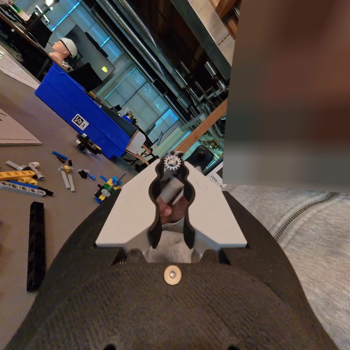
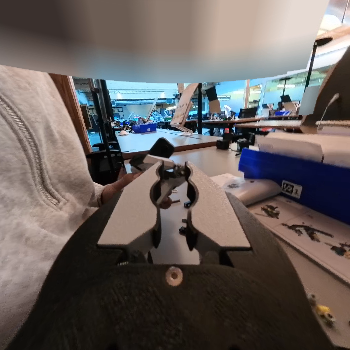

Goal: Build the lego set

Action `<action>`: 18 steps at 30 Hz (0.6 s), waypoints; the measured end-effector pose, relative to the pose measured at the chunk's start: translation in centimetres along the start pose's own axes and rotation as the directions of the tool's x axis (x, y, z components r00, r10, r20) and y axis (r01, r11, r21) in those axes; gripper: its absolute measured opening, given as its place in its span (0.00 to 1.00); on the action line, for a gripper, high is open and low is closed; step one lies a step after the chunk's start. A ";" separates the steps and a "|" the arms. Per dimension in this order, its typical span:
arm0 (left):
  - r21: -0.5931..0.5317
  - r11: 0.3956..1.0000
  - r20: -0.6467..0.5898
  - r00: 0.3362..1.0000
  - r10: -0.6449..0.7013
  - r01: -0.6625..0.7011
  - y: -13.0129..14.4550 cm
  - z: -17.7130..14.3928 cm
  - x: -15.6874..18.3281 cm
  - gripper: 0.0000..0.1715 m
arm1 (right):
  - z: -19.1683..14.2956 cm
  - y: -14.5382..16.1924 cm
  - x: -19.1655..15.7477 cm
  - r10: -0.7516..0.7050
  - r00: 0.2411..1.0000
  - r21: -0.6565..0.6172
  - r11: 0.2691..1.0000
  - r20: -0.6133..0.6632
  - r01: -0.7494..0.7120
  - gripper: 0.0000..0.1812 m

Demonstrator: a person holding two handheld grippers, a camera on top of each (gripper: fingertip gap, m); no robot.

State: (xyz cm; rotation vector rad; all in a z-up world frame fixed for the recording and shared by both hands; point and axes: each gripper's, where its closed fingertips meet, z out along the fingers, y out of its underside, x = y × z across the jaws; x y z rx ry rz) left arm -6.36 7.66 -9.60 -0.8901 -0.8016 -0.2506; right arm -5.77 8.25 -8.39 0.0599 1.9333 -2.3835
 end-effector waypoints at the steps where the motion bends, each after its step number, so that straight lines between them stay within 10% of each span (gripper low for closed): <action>1: -0.001 1.000 0.000 1.000 -0.005 0.005 0.0 0.0 -0.1 0.09 | -0.2 -0.6 -0.4 -0.038 0.999 0.015 0.999 0.007 0.038 0.10; 18: -0.028 1.000 0.011 1.000 -0.009 0.010 0.8 0.5 -0.4 0.08 | -2.0 -4.2 -1.5 -0.225 0.974 0.102 0.969 -0.019 0.226 0.07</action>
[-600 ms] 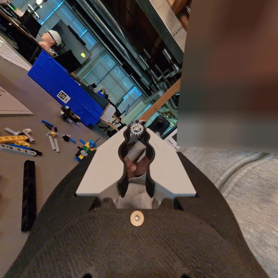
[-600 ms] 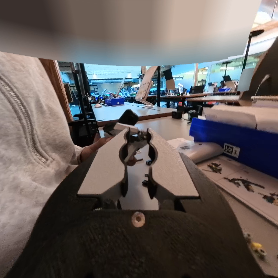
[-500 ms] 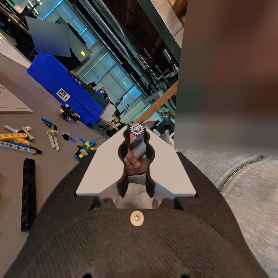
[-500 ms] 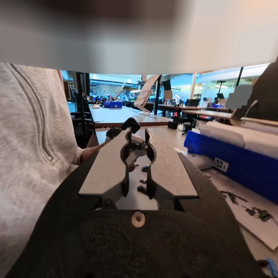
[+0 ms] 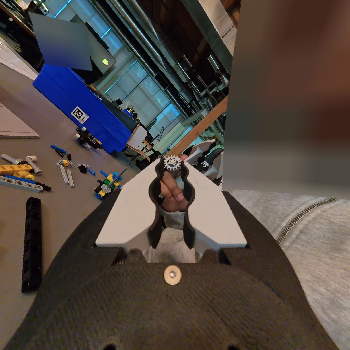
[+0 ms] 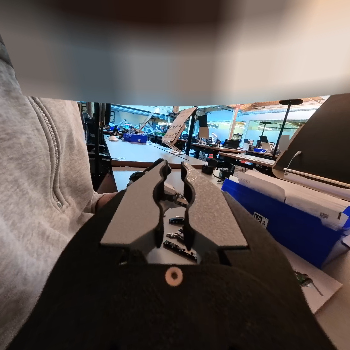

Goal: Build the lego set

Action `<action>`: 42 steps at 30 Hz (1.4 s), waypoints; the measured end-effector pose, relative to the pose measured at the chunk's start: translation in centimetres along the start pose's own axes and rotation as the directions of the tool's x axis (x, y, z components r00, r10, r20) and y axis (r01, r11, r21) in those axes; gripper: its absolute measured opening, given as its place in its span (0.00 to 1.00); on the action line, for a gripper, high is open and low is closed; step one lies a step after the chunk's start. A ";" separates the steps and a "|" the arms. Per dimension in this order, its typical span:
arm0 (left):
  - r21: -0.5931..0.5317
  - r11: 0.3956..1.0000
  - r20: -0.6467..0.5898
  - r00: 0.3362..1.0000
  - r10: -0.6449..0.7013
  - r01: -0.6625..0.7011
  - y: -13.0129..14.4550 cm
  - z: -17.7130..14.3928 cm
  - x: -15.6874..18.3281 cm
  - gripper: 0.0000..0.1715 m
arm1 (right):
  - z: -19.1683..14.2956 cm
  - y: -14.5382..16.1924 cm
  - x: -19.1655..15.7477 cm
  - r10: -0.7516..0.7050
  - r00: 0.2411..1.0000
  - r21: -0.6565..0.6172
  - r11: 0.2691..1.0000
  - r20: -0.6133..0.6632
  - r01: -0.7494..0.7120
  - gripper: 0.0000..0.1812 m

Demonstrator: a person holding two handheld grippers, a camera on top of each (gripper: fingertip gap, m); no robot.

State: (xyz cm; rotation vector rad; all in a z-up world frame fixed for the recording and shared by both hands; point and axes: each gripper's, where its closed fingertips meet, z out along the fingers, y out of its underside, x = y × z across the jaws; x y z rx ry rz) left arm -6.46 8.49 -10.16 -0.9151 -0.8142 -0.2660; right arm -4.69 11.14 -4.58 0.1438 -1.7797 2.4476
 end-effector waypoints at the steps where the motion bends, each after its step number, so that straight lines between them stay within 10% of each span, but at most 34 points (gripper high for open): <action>1: -0.001 1.000 0.001 1.000 0.000 0.000 0.0 0.0 0.0 0.08 | 0.0 0.0 0.0 0.001 1.000 0.000 1.000 -0.001 -0.001 0.07; 30: -0.009 1.000 0.019 1.000 0.004 -0.004 0.1 0.0 -0.2 0.08 | 0.5 4.0 0.9 0.062 0.997 -0.152 0.986 -0.044 -0.068 0.12; 42: -0.027 0.998 -0.057 0.997 0.052 -0.054 0.4 0.1 1.2 0.09 | 0.7 5.6 1.0 0.447 0.894 -0.198 0.878 0.010 -0.436 0.30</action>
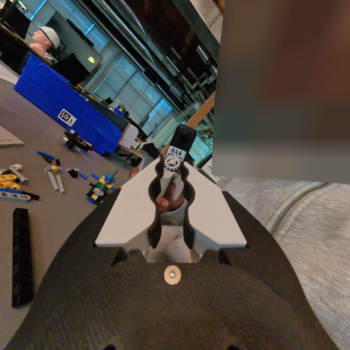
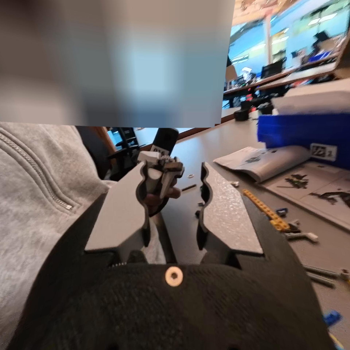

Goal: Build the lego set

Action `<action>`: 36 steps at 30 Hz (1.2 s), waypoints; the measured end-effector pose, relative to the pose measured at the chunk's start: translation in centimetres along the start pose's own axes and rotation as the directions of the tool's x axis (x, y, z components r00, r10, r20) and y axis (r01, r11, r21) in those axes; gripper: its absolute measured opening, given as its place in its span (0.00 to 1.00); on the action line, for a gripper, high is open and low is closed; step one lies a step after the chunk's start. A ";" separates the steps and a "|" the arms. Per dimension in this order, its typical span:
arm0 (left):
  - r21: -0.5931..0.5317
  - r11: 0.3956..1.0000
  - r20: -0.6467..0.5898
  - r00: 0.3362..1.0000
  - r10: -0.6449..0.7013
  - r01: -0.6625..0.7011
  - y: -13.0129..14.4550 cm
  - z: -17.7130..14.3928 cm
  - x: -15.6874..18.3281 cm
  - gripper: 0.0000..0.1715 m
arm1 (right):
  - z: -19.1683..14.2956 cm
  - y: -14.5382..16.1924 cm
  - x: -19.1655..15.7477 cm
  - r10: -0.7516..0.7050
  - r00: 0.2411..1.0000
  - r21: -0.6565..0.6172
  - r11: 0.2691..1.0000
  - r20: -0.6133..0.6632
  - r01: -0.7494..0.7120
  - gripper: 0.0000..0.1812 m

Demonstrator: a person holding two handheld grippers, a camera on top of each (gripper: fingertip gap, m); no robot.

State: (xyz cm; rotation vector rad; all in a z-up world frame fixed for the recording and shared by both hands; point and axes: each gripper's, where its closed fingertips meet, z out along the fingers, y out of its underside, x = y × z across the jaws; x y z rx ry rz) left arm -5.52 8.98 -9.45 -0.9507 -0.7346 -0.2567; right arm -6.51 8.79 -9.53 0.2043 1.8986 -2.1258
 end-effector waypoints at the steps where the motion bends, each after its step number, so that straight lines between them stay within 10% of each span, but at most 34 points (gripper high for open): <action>1: -0.002 1.000 -0.001 1.000 0.002 -0.002 0.0 0.0 0.0 0.09 | 0.2 0.4 -0.3 0.027 0.999 -0.023 0.999 0.030 -0.026 0.32; 36: -0.010 1.000 0.056 0.998 0.015 -0.014 0.0 -0.2 -0.8 0.09 | -0.1 0.4 -0.7 -0.054 0.998 -0.040 0.998 0.036 0.056 0.03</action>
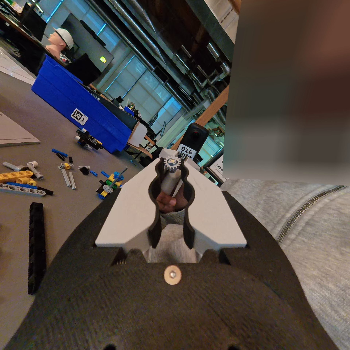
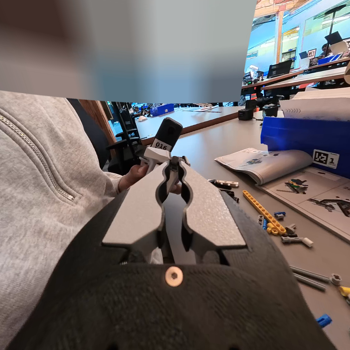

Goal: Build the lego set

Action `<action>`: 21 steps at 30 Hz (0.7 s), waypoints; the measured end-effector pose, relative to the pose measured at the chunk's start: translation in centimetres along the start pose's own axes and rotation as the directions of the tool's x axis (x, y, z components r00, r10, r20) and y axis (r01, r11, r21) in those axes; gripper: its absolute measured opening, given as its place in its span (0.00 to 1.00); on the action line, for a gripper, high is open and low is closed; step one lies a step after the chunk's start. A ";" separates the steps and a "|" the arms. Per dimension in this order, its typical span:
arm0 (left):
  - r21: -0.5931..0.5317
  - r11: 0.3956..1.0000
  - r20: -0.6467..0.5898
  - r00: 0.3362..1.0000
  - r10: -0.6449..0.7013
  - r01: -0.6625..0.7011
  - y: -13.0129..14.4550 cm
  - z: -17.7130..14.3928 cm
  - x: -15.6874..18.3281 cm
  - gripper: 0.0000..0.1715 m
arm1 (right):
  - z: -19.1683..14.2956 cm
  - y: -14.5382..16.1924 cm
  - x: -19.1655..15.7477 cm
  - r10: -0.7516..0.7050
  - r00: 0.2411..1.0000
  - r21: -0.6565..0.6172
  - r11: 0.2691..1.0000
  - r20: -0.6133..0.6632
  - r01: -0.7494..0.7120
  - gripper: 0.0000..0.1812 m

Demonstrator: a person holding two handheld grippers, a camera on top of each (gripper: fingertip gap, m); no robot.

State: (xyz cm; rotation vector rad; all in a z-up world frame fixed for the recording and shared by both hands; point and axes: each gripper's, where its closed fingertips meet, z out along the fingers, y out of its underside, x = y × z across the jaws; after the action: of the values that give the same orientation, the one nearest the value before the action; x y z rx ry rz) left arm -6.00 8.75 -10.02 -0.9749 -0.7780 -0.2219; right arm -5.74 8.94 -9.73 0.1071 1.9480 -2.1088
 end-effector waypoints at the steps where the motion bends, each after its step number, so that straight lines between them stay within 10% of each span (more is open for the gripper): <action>1: 0.000 1.000 0.000 1.000 0.000 0.000 0.0 0.0 0.0 0.09 | 0.0 0.0 0.0 0.000 1.000 0.000 1.000 0.001 0.000 0.03; 21: 0.002 1.000 -0.002 1.000 -0.011 0.011 0.0 0.0 -0.1 0.09 | 0.1 0.1 0.1 -0.016 1.000 -0.006 1.000 -0.005 0.016 0.03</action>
State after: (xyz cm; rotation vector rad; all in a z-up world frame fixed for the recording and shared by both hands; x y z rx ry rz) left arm -6.04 8.73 -10.07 -0.9684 -0.7818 -0.2314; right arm -5.80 8.87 -9.81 0.0951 1.9638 -2.1151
